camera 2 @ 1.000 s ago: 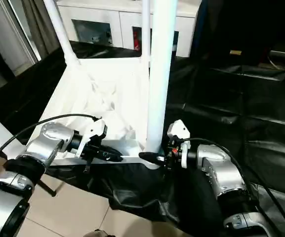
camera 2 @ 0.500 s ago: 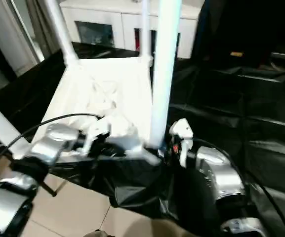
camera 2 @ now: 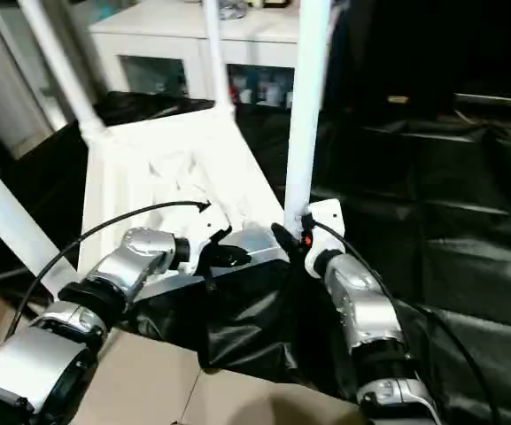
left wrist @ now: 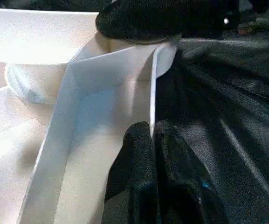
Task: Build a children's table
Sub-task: Rotate leg to tighten
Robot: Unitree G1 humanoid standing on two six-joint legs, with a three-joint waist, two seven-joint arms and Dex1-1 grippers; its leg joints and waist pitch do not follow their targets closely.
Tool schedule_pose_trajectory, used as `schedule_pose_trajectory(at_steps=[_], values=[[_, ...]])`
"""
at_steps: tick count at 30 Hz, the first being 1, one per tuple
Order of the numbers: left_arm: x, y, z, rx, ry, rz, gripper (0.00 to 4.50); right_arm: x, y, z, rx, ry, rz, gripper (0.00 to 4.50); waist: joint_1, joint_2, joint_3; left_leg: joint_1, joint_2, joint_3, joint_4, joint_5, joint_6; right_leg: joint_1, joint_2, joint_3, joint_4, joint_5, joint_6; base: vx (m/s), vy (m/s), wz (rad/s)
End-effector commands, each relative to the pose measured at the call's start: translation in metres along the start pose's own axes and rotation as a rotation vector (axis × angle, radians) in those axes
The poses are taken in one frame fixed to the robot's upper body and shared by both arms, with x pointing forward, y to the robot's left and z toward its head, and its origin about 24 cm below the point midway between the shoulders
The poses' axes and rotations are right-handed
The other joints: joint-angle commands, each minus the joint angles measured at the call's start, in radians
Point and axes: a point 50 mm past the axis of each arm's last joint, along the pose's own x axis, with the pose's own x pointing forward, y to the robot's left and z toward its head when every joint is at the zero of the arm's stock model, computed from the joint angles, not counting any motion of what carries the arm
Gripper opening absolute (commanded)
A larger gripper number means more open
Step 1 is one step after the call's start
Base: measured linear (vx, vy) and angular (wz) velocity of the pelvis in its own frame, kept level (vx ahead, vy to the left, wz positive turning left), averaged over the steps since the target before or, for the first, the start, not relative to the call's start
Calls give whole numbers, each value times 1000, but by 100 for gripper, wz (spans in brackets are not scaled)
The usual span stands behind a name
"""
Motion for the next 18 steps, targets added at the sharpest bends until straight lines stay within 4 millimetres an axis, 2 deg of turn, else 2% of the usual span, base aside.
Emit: schedule_pose_trajectory(at_steps=[1, 2, 3, 4, 5, 6, 7, 8, 9, 10, 11, 12, 13, 14, 15, 16, 17, 18], values=[[16, -6, 29, 64, -75, -11, 0, 5, 37, -29, 51, 110, 208, 335, -15, -9, -27, 28, 81, -71, -92, -587, -32, -17, -106, 57, -103, -592, -41, 0, 0, 0], [16, -6, 29, 64, -75, -11, 0, 5, 37, -29, 51, 110, 208, 356, -15, -10, -28, 24, 82, -72, -94, -580, -31, -14, -106, 59, -100, -581, -45, 0, 0, 0], [12, -6, 27, 77, -72, -42, 0, 0, 34, -25, 20, 94, 267, 369, -13, -15, -31, 20, 86, -70, -97, -558, -24, -13, -108, 68, -95, -546, -61, 0, 0, 0], [12, -6, 27, 77, -72, -42, 0, 0, 34, -25, 20, 94, 267, 375, -10, -14, -33, 19, 86, -68, -97, -544, -19, -13, -108, 72, -92, -527, -69, 0, 0, 0], [10, -6, 26, 83, -71, -67, 0, -3, 32, -22, 12, 87, 309, 375, -5, -14, -36, 15, 89, -64, -98, -506, -12, -11, -111, 80, -86, -477, -95, 0, 0, 0], [6, -6, 24, 96, -69, -107, 0, -9, 30, -19, -17, 81, 379, 375, -3, -15, -37, 9, 91, -63, -99, -484, -6, -6, -110, 82, -81, -444, -107, 51, 3, 1], [0, -7, 21, 106, -60, -166, 0, -17, 27, -17, -65, 89, 466, 375, 5, -34, -49, -6, 99, -59, -100, -394, 17, 7, -109, 88, -63, -320, -134, 51, 3, 1], [-2, -7, 20, 107, -58, -176, 0, -18, 27, -17, -74, 92, 479, 375, 13, -31, -57, -12, 103, -58, -95, -331, 32, 11, -113, 91, -48, -240, -155, 61, -12, 2], [-9, -7, 15, 122, -39, -224, 0, -25, 22, -15, -108, 99, 533, 375, 21, -28, -67, -14, 99, -40, -78, -218, 86, -3, -103, 93, -28, -85, -204, 62, -41, 5], [-14, -7, 12, 129, -24, -260, 0, -28, 18, -13, -114, 100, 558, 375, 22, -39, -66, -19, 100, -38, -74, -205, 95, -4, -106, 100, -21, -55, -226, 62, -41, 5], [-17, -7, 9, 133, -14, -285, 0, -30, 16, -12, -116, 101, 574, 375, 25, -47, -70, -35, 90, -36, -62, -148, 127, 6, -108, 100, -7, 12, -253, 64, -57, -1], [-22, -8, 6, 139, 1, -317, 0, -32, 12, -10, -116, 97, 600, 375, 32, -46, -77, -35, 87, -34, -53, -110, 143, 5, -112, 101, 2, 60, -261, 55, -58, -2], [-23, -8, 5, 140, 2, -322, 0, -33, 12, -10, -116, 97, 604, 375, 40, -47, -82, -35, 86, -31, -43, -47, 180, -2, -110, 101, 16, 146, -276, 55, -58, -2], [-27, -8, 3, 140, 7, -344, 0, -34, 10, -9, -126, 95, 616, 375, 42, -48, -83, -41, 83, -31, -37, -16, 196, -1, -109, 101, 22, 185, -276, 44, -54, 2], [-31, -7, 1, 138, 11, -366, 0, -36, 7, -7, -134, 93, 632, 375, 54, -50, -84, -42, 82, -30, -28, 11, 226, -12, -105, 100, 29, 226, -273, 0, 0, 0], [-34, -7, 0, 137, 13, -376, 0, -37, 5, -6, -138, 92, 641, 375, 54, -57, -84, -45, 82, -30, -27, 16, 232, -10, -103, 98, 31, 225, -270, 0, 0, 0], [-37, -7, -1, 134, 16, -388, 0, -39, 4, -4, -144, 90, 655, 375, 62, -52, -85, -49, 83, -32, -22, 30, 239, -13, -102, 98, 36, 226, -264, 0, 0, 0], [-39, -6, -2, 133, 18, -395, 0, -40, 3, -3, -150, 89, 663, 375, 63, -59, -83, -50, 85, -32, -23, 26, 243, -16, -100, 96, 36, 211, -261, 0, 0, 0]])
